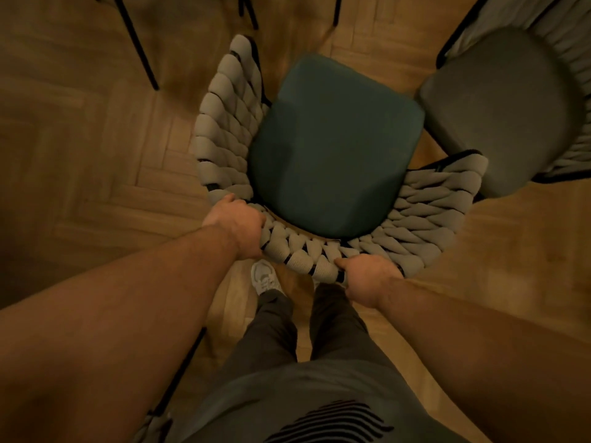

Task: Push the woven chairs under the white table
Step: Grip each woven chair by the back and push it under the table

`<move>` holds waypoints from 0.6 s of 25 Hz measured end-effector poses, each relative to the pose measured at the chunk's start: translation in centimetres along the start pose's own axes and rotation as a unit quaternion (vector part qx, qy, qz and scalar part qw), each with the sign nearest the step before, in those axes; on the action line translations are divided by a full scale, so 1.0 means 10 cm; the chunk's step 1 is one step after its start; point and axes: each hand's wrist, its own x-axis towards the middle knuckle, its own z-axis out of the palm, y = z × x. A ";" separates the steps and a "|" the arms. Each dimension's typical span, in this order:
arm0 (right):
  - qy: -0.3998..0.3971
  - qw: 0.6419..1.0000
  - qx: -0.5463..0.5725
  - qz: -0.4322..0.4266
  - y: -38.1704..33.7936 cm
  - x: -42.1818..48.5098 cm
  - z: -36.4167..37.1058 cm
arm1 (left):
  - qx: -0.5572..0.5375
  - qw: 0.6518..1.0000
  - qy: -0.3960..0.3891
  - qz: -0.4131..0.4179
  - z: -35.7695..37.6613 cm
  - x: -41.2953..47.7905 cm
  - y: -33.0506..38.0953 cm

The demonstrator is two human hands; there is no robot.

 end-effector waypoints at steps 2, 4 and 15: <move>0.002 1.000 -0.015 -0.017 -0.02 0.02 -0.02 | -0.014 1.000 -0.012 -0.018 0.05 -0.07 -0.01; -0.001 0.999 -0.026 -0.033 -0.04 0.03 -0.04 | -0.030 0.999 -0.015 -0.035 0.13 -0.14 -0.01; -0.065 0.976 -0.147 -0.145 -0.17 -0.02 -0.07 | -0.123 0.983 -0.045 -0.127 0.59 -0.52 0.24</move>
